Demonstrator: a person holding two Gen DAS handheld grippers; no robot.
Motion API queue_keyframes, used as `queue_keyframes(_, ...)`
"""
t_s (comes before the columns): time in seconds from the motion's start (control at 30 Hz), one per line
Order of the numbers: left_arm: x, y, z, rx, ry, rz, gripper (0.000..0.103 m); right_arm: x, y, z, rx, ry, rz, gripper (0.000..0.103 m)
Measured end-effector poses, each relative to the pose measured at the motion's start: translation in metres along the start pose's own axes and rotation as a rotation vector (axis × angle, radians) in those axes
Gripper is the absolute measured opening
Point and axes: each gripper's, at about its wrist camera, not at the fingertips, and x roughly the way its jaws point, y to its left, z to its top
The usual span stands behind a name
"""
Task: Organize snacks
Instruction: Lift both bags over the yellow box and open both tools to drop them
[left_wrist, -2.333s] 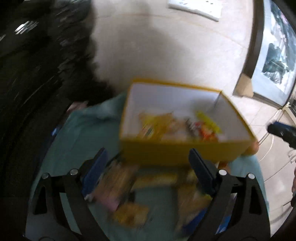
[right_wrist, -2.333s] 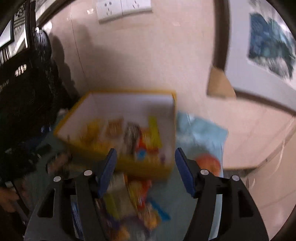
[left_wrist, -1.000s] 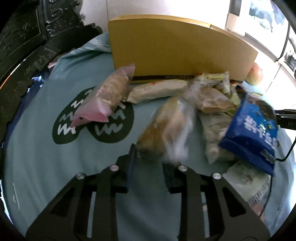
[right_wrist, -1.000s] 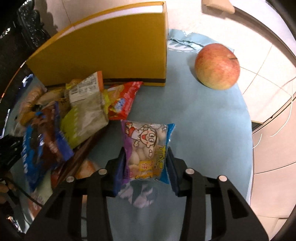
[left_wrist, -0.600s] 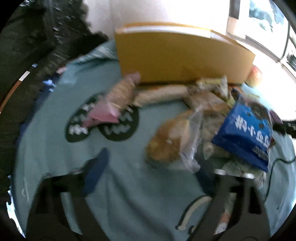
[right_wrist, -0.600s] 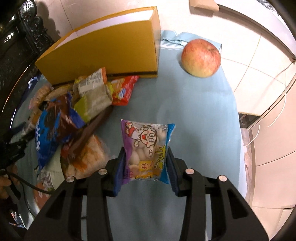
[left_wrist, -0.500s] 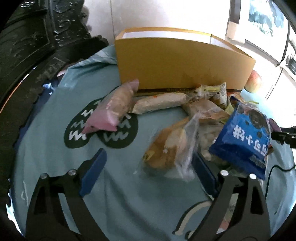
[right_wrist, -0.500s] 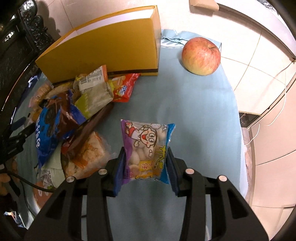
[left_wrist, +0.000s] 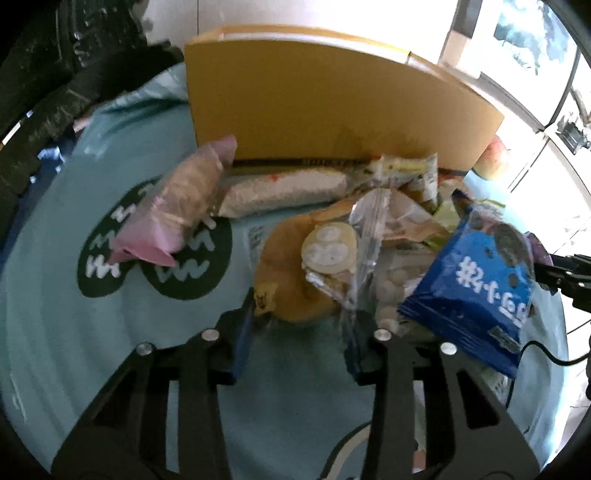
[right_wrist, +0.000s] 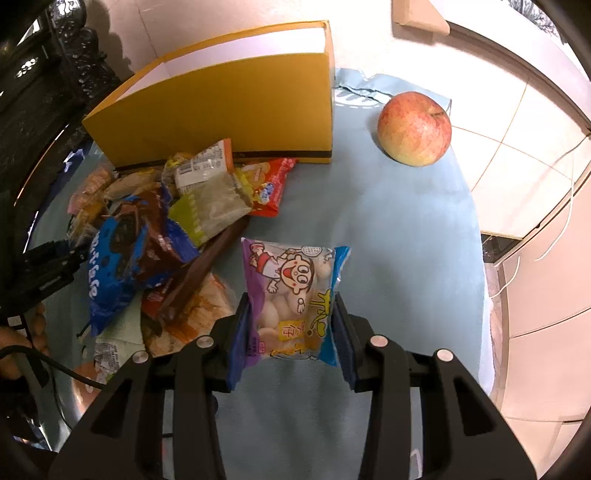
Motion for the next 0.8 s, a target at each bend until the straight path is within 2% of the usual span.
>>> queue_keyframes(0.2,-0.042,0.001,-0.007,-0.028,-0.105,-0.014,0.040,-0.019,0.006,0.006,0.012,-0.065,0.035,0.042)
queue_keyframes(0.33,-0.077,-0.002,0.005,-0.038,-0.189,-0.022,0.040,-0.056,0.009,0.021,0.013,-0.163,0.065,0.042)
queue_keyframes(0.6,-0.154,-0.024,0.067,-0.035,-0.369,-0.050,0.041,-0.148,0.015,0.069,-0.018,-0.388,0.092,0.042)
queue_keyframes(0.8,-0.189,-0.051,0.117,-0.003,-0.442,-0.041,0.041,-0.181,0.030,0.103,-0.065,-0.467,0.088,0.042)
